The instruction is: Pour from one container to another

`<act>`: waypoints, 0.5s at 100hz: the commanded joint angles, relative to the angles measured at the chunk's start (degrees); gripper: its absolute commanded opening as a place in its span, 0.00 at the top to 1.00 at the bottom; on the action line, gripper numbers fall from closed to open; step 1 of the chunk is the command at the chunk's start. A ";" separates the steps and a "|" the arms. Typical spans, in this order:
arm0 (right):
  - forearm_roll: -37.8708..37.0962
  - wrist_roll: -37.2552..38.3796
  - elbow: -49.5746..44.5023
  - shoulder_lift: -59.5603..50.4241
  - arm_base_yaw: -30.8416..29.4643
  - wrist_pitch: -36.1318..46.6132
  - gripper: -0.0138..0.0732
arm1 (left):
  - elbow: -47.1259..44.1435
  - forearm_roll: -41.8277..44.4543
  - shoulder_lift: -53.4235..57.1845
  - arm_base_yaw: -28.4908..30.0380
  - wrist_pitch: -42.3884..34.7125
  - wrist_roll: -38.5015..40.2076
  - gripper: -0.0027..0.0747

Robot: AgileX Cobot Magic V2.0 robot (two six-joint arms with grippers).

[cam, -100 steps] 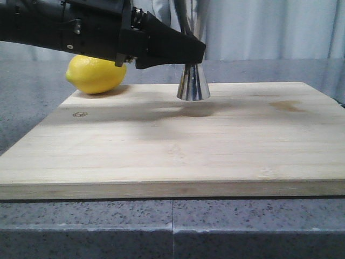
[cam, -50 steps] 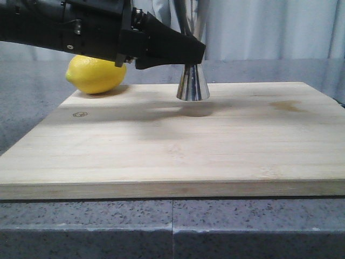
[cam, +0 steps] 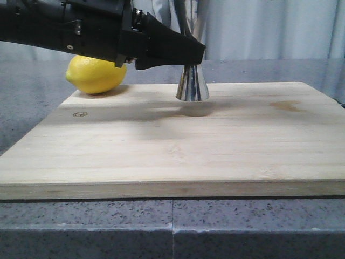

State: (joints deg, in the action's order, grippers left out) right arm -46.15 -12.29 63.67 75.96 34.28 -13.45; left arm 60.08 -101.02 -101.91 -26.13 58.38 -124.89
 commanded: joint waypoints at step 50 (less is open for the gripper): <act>-5.12 -0.50 2.14 -1.58 2.65 2.34 0.52 | 1.62 -3.49 2.24 -0.03 3.30 0.08 0.94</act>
State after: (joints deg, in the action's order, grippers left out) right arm -49.52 -12.40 63.67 75.96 36.91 -13.17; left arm 60.08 -101.02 -101.91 -26.13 58.38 -124.89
